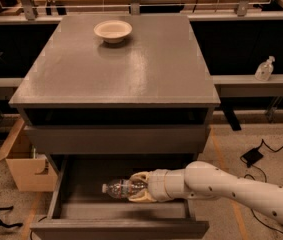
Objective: Pick water bottle from middle drawer and place on counter
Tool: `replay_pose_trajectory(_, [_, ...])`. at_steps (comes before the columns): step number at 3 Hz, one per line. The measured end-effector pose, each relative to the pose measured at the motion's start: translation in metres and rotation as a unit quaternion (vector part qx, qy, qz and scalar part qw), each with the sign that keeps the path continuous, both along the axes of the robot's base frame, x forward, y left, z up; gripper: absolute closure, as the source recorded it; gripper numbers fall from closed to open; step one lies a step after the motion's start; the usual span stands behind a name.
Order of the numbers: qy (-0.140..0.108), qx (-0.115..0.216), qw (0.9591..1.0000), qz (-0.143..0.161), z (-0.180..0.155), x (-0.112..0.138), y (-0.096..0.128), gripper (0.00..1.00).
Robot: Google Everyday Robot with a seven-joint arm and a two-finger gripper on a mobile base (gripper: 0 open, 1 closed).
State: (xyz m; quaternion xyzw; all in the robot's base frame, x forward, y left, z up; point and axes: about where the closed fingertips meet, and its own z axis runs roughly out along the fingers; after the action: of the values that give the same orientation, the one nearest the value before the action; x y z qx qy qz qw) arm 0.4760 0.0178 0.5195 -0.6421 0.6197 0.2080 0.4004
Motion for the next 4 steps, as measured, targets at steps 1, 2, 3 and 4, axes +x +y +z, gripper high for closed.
replay_pose_trajectory(1, [-0.053, -0.029, 0.9982, -0.004, 0.052, -0.009, -0.01, 1.0])
replay_pose_trajectory(2, [-0.104, -0.06, 0.9928, -0.006, 0.101, -0.009, -0.019, 1.0])
replay_pose_trajectory(3, [-0.104, -0.06, 0.9928, -0.006, 0.101, -0.009, -0.019, 1.0])
replay_pose_trajectory(4, [-0.124, -0.058, 0.9903, -0.02, 0.122, -0.004, -0.033, 1.0])
